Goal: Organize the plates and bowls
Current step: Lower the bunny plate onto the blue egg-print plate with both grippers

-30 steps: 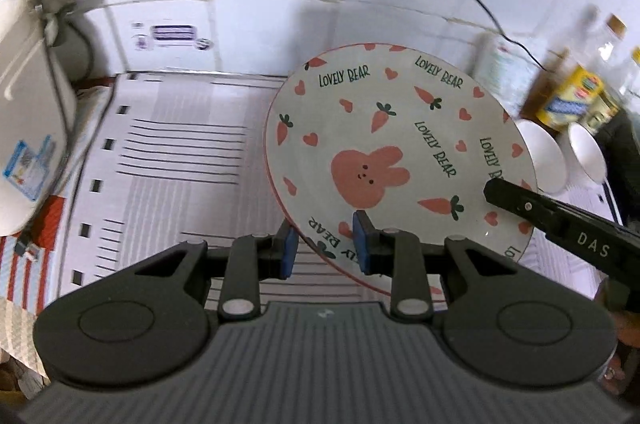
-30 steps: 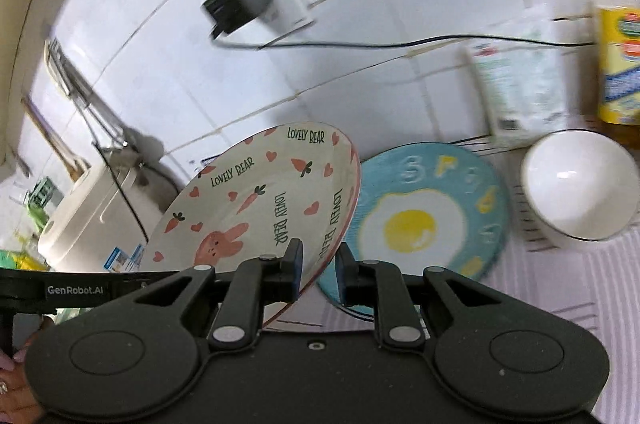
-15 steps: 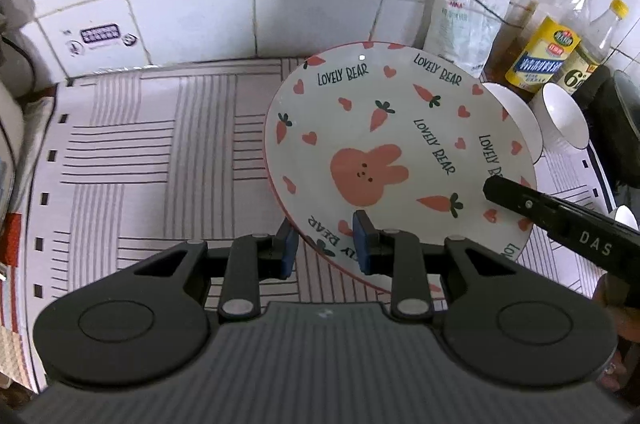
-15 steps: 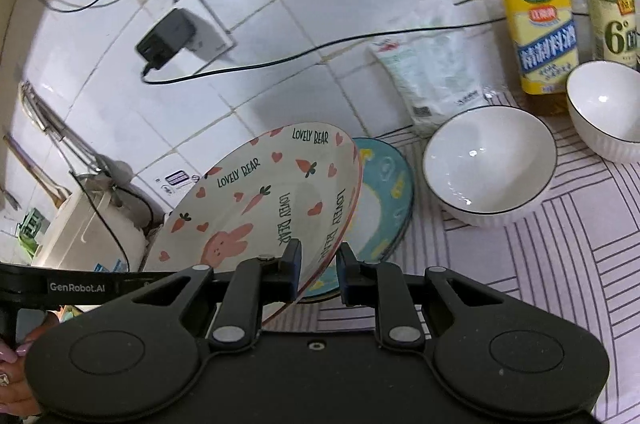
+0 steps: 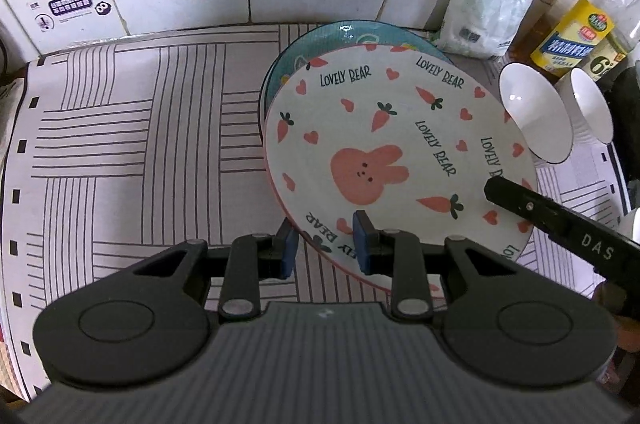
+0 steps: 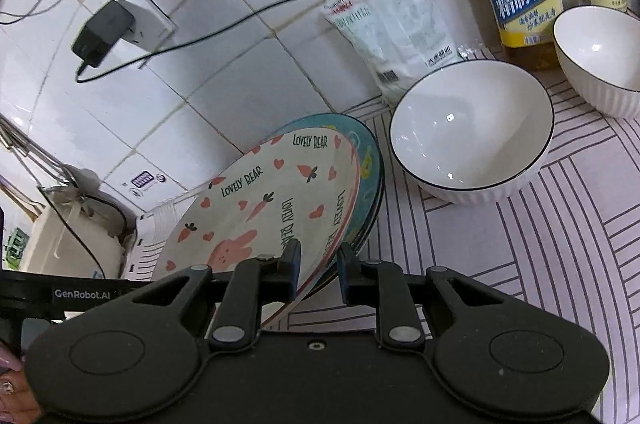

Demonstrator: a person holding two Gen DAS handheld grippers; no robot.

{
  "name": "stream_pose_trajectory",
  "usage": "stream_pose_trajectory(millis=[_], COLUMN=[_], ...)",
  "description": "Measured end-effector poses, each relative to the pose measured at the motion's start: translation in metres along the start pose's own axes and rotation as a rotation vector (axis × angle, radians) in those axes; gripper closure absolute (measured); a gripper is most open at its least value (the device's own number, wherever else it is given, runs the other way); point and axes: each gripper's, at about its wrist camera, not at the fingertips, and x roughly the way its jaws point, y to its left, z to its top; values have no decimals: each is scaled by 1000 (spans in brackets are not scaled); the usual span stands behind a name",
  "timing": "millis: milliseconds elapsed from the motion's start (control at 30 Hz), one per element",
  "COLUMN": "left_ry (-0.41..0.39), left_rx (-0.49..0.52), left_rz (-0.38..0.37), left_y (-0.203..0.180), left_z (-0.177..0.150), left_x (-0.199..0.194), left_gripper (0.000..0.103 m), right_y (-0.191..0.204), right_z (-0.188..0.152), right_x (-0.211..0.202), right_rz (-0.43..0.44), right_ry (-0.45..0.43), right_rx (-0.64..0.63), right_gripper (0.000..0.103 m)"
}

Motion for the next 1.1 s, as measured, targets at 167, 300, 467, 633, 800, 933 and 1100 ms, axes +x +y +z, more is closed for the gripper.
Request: stream_pose_trajectory(millis=[167, 300, 467, 633, 800, 933, 1100], left_ry=[13, 27, 31, 23, 36, 51, 58], left_rx=[12, 13, 32, 73, 94, 111, 116], left_rz=[4, -5, 1, 25, 23, 49, 78], left_y=[-4, -1, 0, -4, -4, -7, -9], left_z=[5, 11, 16, 19, 24, 21, 19], left_x=[8, 13, 15, 16, 18, 21, 23], left_gripper=[76, 76, 76, 76, 76, 75, 75], right_y=[-6, -4, 4, 14, 32, 33, 48], right_z=[3, 5, 7, 6, 2, 2, -2], right_x=[10, 13, 18, 25, 32, 36, 41], right_rz=[-22, -44, -77, -136, -240, -269, -318], right_ry=[23, 26, 27, 34, 22, 28, 39], right_rx=[40, 25, -16, -73, -165, -164, -213], right_gripper=[79, 77, 76, 77, 75, 75, 66])
